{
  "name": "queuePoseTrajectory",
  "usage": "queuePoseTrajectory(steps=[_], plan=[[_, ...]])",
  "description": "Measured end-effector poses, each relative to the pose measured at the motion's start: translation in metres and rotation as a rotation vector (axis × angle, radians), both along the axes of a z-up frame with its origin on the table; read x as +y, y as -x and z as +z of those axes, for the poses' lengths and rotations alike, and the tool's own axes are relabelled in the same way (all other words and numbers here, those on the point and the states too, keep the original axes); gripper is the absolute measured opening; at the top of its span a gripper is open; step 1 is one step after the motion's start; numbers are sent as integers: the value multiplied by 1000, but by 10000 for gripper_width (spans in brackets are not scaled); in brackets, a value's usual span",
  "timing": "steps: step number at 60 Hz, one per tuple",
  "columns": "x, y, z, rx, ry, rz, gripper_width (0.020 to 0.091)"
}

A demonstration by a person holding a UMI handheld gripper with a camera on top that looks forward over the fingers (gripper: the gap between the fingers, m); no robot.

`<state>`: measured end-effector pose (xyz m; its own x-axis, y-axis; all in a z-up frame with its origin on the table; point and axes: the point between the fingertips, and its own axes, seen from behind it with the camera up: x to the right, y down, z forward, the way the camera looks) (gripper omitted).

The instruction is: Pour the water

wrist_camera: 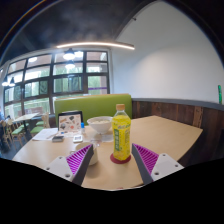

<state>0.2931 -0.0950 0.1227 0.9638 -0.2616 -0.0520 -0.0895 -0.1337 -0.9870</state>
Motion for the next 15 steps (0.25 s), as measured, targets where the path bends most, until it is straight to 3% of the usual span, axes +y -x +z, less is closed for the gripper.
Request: queuePoseTrajectory(steps=[15], plan=[[-77,59,23,64,-42,105,835]])
